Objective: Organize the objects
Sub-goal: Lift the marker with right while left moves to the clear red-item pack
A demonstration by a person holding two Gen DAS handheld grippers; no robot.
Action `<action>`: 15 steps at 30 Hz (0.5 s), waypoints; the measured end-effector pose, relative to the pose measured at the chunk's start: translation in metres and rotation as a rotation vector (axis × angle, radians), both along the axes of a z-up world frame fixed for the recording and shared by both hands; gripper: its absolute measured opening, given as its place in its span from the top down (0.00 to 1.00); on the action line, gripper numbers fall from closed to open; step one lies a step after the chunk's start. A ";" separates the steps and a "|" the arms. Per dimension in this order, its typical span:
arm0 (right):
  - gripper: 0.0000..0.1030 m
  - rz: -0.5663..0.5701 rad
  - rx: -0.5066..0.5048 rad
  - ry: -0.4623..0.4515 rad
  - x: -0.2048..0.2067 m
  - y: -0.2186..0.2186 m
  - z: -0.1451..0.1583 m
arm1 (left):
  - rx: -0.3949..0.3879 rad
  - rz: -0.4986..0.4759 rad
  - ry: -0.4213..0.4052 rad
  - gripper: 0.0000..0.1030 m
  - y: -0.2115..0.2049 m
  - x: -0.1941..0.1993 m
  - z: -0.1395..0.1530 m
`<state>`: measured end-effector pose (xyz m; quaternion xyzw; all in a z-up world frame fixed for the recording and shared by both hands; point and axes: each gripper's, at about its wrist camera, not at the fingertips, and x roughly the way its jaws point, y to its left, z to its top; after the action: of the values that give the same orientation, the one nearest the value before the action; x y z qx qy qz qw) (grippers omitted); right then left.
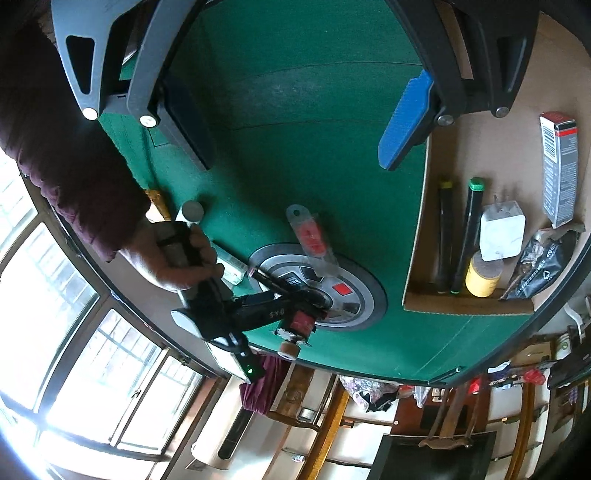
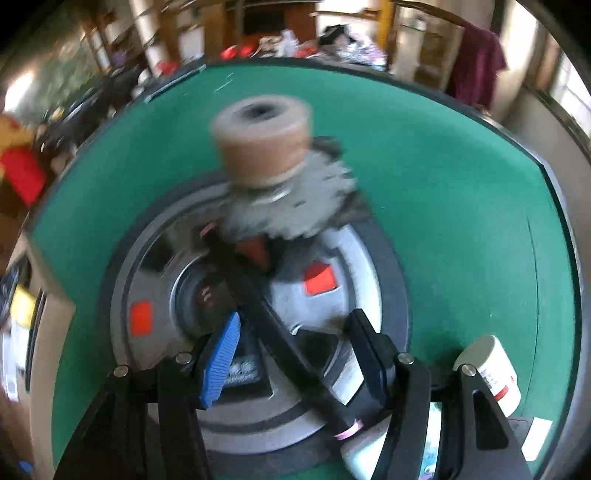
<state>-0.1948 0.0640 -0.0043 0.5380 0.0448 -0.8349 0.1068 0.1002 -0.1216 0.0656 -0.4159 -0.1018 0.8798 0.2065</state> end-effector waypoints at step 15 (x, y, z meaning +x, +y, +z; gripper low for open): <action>0.85 -0.056 0.001 0.030 0.069 -0.005 -0.001 | -0.093 0.031 0.033 0.14 0.016 -0.026 0.015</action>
<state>-0.1256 0.0589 -0.0053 0.5267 0.0318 -0.8454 0.0826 0.0742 -0.1054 0.0806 -0.4091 -0.0636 0.8933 0.1749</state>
